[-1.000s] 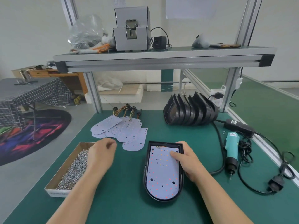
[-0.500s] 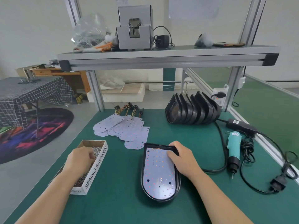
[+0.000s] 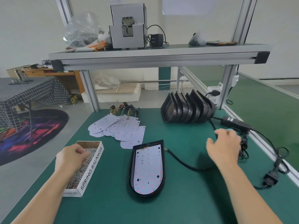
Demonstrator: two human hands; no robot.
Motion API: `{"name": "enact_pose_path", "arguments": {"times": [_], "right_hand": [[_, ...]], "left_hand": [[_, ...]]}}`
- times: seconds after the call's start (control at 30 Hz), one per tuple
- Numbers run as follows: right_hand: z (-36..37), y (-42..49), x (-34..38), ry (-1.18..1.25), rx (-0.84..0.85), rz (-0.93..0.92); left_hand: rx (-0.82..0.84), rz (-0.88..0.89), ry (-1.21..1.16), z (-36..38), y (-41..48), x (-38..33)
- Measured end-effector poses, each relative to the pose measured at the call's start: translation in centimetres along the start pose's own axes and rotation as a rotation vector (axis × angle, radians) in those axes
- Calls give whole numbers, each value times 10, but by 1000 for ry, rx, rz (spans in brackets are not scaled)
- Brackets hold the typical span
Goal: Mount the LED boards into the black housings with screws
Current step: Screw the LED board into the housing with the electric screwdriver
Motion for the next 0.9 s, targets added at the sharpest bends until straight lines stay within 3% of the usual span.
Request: {"name": "enact_pose_path", "arguments": {"times": [0.07,0.13,0.2,0.3,0.4,0.5,0.67,0.77,0.83,0.9], "right_hand": [[-10,7,-22,-134,98,125],[-13,8,-36,-145,210,207],[-15,10,-42,-154,297,231],[-22,14,-40,-243,373,238],[-25,14,-37,-398,387,156],[-22,10,-37,-388,360,131],[-15,5,-37,-371,335,138],[-16,13,-40,-278,346,162],[-19,19,-43,-105,363,234],[-23,22,-45,275,357,380]], "left_hand": [[99,-159,-435,-2,-1,-5],[318,-330,-894,2,-8,-17],[566,-500,-1202,10,-22,-33],[893,-670,-1359,28,-47,-54],[976,-717,-1428,42,-59,-67],[854,-702,-1451,34,-44,-63],[280,-515,-1197,7,-6,-36],[32,-399,-959,-1,-6,-28],[-49,-347,-832,-2,-7,-23],[-84,-324,-813,-3,-8,-21]]}}
Point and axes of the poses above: each hand's wrist, its own y-axis towards the middle knuckle, its own z-axis out of the palm, x = y × z, the point moved 2 cm from there along y, towards the middle knuckle, and after that the axes turned 8 degrees about -z, right-handed, at the moved point
